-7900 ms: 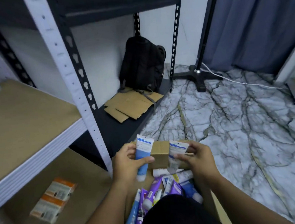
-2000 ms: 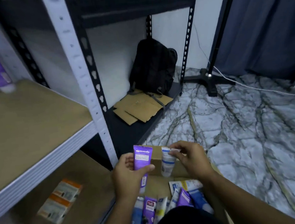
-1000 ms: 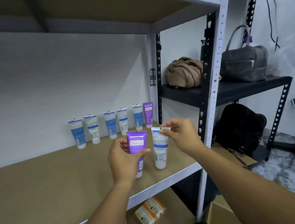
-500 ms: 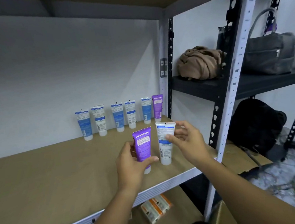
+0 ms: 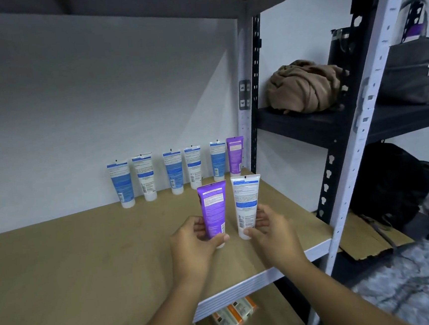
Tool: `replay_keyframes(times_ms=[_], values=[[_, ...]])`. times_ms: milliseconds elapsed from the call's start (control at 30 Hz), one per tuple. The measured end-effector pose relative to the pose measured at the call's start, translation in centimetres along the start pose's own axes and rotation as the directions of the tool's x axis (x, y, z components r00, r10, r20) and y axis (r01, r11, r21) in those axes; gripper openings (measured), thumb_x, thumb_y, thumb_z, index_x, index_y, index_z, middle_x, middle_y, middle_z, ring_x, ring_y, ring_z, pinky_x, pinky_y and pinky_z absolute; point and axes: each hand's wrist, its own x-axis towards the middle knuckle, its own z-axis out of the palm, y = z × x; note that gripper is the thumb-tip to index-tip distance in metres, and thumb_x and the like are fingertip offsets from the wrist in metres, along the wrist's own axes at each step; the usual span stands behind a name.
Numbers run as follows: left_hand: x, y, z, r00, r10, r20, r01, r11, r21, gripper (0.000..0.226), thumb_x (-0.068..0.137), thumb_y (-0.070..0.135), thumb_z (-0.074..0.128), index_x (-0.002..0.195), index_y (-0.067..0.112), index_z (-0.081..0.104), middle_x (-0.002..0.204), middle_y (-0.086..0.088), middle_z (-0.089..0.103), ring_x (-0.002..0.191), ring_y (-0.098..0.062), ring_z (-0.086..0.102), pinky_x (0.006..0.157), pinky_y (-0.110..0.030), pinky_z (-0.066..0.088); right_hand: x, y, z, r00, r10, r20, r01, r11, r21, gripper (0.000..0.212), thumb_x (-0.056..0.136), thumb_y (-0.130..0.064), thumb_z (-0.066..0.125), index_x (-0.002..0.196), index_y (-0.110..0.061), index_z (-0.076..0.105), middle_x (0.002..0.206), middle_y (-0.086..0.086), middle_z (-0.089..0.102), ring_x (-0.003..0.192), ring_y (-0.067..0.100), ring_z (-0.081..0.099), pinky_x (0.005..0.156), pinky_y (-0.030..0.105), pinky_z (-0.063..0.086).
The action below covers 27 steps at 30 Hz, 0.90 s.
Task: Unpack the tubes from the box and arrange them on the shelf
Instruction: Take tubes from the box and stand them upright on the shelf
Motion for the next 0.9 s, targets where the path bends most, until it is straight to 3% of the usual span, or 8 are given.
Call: replay_keyframes(times_ms=[167, 267, 367, 433, 533, 700, 833, 900], values=[[3.4, -1.0, 2.5, 0.999, 0.010, -0.033, -0.009, 0.999, 0.032, 0.043, 0.059, 0.021, 0.094, 0.093, 0.020, 0.068, 0.084, 0.011, 0.073, 0.073, 0.000, 0.068, 0.066, -0.012, 0.053, 3.5, 1.2, 0.7, 0.999, -0.037, -0.017, 0.037, 0.999, -0.024, 0.047, 0.086, -0.011, 0.072, 0.128, -0.023, 0.056, 0.116, -0.007, 0.069, 0.097, 0.004, 0.065, 0.084, 0.017, 0.051], [5.7, -1.8, 4.3, 0.999, 0.011, -0.039, -0.010, 1.000, 0.025, 0.044, 0.063, 0.021, 0.093, 0.098, 0.019, 0.067, 0.088, 0.009, 0.073, 0.077, -0.002, 0.068, 0.067, -0.011, 0.052, 6.3, 2.1, 1.0, 0.999, -0.041, -0.008, 0.041, 0.998, -0.037, 0.047, 0.086, -0.009, 0.070, 0.130, -0.020, 0.056, 0.119, -0.004, 0.069, 0.102, 0.007, 0.065, 0.093, 0.028, 0.053], [7.9, -2.4, 6.3, 0.999, 0.023, -0.040, -0.022, 1.000, 0.017, 0.043, 0.065, 0.019, 0.092, 0.098, 0.022, 0.065, 0.091, 0.006, 0.073, 0.080, -0.003, 0.068, 0.073, -0.019, 0.055, 9.0, 3.0, 1.3, 0.998, -0.055, -0.006, 0.055, 0.997, -0.047, 0.049, 0.088, -0.012, 0.069, 0.133, -0.022, 0.053, 0.122, -0.004, 0.068, 0.107, 0.010, 0.065, 0.096, 0.036, 0.054], [9.4, -2.5, 7.6, 0.998, 0.037, -0.041, -0.037, 0.999, 0.015, 0.043, 0.066, 0.018, 0.091, 0.097, 0.027, 0.062, 0.091, 0.008, 0.072, 0.080, -0.004, 0.068, 0.076, -0.026, 0.057, 10.8, 3.7, 1.5, 0.997, -0.079, -0.021, 0.077, 0.995, -0.069, 0.049, 0.088, -0.014, 0.069, 0.133, -0.023, 0.053, 0.122, -0.008, 0.067, 0.106, 0.008, 0.065, 0.096, 0.033, 0.054], [11.5, -3.0, 9.2, 0.998, 0.053, -0.044, -0.052, 0.999, 0.014, 0.044, 0.065, 0.016, 0.091, 0.094, 0.032, 0.061, 0.088, 0.011, 0.072, 0.079, -0.003, 0.068, 0.077, -0.028, 0.058, 13.1, 4.4, 1.5, 0.995, -0.093, -0.027, 0.089, 0.990, -0.110, 0.047, 0.089, -0.012, 0.068, 0.133, -0.022, 0.053, 0.117, -0.012, 0.064, 0.102, 0.002, 0.060, 0.088, 0.015, 0.047], [14.3, -3.9, 11.4, 0.997, 0.060, -0.054, -0.059, 0.998, 0.018, 0.043, 0.068, 0.017, 0.088, 0.105, 0.019, 0.066, 0.093, 0.006, 0.073, 0.082, -0.004, 0.068, 0.076, -0.025, 0.057, 16.2, 5.5, 1.8, 0.997, -0.063, -0.038, 0.059, 0.994, -0.089, 0.046, 0.089, -0.012, 0.068, 0.132, -0.021, 0.053, 0.119, -0.006, 0.065, 0.105, 0.005, 0.059, 0.087, 0.017, 0.045], [15.5, -4.0, 12.3, 0.999, 0.028, -0.043, -0.028, 1.000, 0.006, 0.045, 0.072, 0.019, 0.087, 0.111, 0.016, 0.064, 0.100, 0.003, 0.072, 0.088, -0.010, 0.068, 0.080, -0.025, 0.055, 17.4, 5.9, 2.1, 0.997, -0.051, -0.049, 0.049, 0.997, -0.052, 0.044, 0.090, -0.017, 0.067, 0.131, -0.023, 0.052, 0.115, -0.012, 0.061, 0.101, 0.000, 0.055, 0.079, 0.007, 0.042], [15.8, -3.9, 12.5, 0.999, 0.026, -0.037, -0.026, 1.000, 0.007, 0.044, 0.072, 0.019, 0.087, 0.110, 0.016, 0.064, 0.098, 0.003, 0.071, 0.088, -0.009, 0.068, 0.079, -0.023, 0.054, 17.9, 6.0, 2.3, 0.997, -0.048, -0.055, 0.045, 0.998, -0.053, 0.046, 0.090, -0.015, 0.068, 0.133, -0.022, 0.051, 0.122, -0.006, 0.063, 0.104, 0.003, 0.056, 0.086, 0.017, 0.044]])
